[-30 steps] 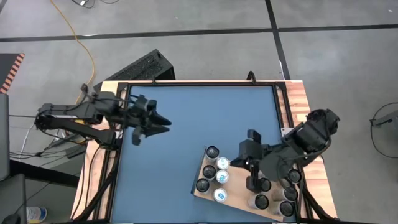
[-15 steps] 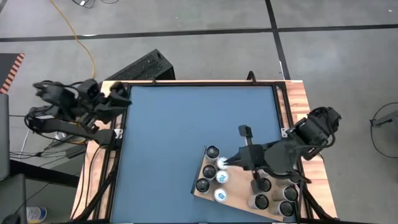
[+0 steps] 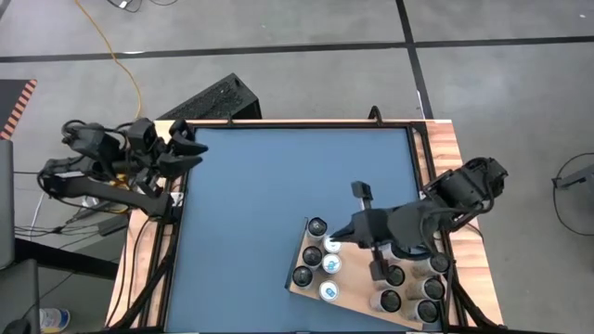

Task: Place canned beverage on shelf
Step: Return to Home Position

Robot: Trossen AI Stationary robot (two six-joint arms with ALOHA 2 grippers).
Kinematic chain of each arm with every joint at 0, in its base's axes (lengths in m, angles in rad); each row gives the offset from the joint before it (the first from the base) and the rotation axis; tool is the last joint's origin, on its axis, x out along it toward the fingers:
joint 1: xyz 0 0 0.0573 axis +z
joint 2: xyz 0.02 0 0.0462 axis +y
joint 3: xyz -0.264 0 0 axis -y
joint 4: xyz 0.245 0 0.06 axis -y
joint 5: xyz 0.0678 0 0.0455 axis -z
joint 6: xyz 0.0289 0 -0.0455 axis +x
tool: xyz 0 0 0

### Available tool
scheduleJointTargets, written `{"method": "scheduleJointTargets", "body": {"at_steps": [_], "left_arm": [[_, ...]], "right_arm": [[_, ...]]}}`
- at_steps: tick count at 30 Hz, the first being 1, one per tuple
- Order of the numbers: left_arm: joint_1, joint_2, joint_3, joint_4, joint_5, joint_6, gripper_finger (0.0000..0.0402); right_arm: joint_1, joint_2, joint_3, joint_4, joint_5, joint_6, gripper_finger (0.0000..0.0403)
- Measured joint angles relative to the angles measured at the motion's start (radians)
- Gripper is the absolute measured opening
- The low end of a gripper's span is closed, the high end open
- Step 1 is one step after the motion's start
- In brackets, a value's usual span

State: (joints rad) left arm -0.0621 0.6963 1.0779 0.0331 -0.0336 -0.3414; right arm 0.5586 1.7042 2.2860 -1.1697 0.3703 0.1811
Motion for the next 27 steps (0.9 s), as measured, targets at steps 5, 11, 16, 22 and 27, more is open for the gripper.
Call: {"method": "scheduleJointTargets", "body": {"at_steps": [5,11,16,22,27], "left_arm": [[0.0,0.026,0.0,0.027,0.037,0.057,0.0128],[0.047,0.037,0.0,0.049,0.071,0.05,0.0128],[0.122,0.036,0.0,0.046,0.266,-0.046,0.0128],[0.226,0.037,0.0,-0.01,0.432,-0.139,0.0128],[0.311,0.029,0.0,-0.106,0.438,-0.075,0.0128]], "right_arm": [[-0.027,-0.071,-0.001,-0.044,0.113,0.063,0.0],[-0.031,-0.24,0.001,-0.089,0.031,0.043,0.0],[0.021,-0.374,-0.019,-0.094,-0.022,-0.019,0.0],[0.085,-0.508,-0.163,-0.059,-0.032,-0.059,0.0],[0.089,-0.643,-0.404,0.086,0.025,-0.052,0.0]]}}
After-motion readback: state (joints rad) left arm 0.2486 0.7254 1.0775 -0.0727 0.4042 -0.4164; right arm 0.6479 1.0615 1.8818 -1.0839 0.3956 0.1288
